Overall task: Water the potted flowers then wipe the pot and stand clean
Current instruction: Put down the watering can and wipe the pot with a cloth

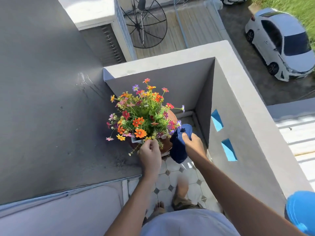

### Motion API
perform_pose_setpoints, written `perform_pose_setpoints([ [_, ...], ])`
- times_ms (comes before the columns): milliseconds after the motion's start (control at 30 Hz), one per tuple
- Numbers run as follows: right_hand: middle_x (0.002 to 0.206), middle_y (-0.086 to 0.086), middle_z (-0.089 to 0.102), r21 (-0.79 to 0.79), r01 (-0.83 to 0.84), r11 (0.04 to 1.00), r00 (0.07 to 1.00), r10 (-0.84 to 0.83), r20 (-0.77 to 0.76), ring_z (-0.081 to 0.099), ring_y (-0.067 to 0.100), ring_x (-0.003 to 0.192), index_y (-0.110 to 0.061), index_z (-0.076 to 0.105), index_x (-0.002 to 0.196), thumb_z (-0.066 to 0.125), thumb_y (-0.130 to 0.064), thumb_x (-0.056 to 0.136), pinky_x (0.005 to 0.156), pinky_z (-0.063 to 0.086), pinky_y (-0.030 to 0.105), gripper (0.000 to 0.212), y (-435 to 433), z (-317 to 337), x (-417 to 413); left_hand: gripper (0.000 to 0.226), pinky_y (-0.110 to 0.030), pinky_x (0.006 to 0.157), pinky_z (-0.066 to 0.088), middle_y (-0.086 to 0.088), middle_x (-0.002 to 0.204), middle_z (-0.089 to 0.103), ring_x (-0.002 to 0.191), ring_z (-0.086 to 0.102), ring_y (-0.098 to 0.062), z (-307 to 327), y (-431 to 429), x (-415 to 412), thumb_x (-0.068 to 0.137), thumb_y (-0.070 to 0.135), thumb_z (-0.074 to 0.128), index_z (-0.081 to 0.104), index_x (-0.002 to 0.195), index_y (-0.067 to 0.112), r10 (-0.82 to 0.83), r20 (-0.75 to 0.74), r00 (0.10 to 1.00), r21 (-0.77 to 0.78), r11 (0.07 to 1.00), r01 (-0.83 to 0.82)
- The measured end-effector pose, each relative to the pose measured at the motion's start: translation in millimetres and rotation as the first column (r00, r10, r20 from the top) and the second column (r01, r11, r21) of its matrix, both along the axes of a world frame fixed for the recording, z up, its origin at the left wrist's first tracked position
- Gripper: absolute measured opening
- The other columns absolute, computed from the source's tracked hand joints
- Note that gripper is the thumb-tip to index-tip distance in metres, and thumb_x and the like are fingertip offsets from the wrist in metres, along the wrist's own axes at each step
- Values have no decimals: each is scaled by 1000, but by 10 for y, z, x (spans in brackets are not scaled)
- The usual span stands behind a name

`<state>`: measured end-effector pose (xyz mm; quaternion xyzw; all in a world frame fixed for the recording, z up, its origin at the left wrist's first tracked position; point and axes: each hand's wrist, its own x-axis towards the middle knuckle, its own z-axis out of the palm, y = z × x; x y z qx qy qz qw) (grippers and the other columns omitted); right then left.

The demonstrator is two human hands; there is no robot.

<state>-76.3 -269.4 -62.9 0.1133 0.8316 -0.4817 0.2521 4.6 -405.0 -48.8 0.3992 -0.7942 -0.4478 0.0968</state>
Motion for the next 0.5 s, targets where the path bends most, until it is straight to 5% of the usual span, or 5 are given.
perform_pose_setpoints([
  [167,78,5,46,-87,42,995,996,-36,76,40,19,69,-2,51,91,43,-39,95,63,31,34,38,-153,-8,91,34,-30,50,33,-8,48,51,47,43,-17,195,-182,21,89,18,51,58,61,1,45,19,999,5,999,-46],
  [300,78,5,51,-46,59,997,996,-56,69,45,20,70,-3,52,92,42,-39,94,63,36,33,38,-183,-27,125,29,-19,50,40,3,52,61,44,49,-3,284,1,-43,91,21,55,71,72,7,-169,61,984,307,941,143],
  [433,86,12,56,61,94,994,995,-91,-52,53,29,82,4,56,97,44,-31,100,64,35,34,37,-27,-67,89,26,-27,57,42,0,70,69,63,57,-13,199,309,-185,92,28,49,68,82,14,-264,108,959,370,906,207],
  [500,91,13,56,86,103,991,992,-96,-79,53,31,90,5,56,101,43,-30,102,74,35,33,38,51,-102,63,36,-33,61,47,-5,78,71,71,61,-22,97,417,-319,88,35,44,66,88,6,-193,173,966,428,898,103],
])
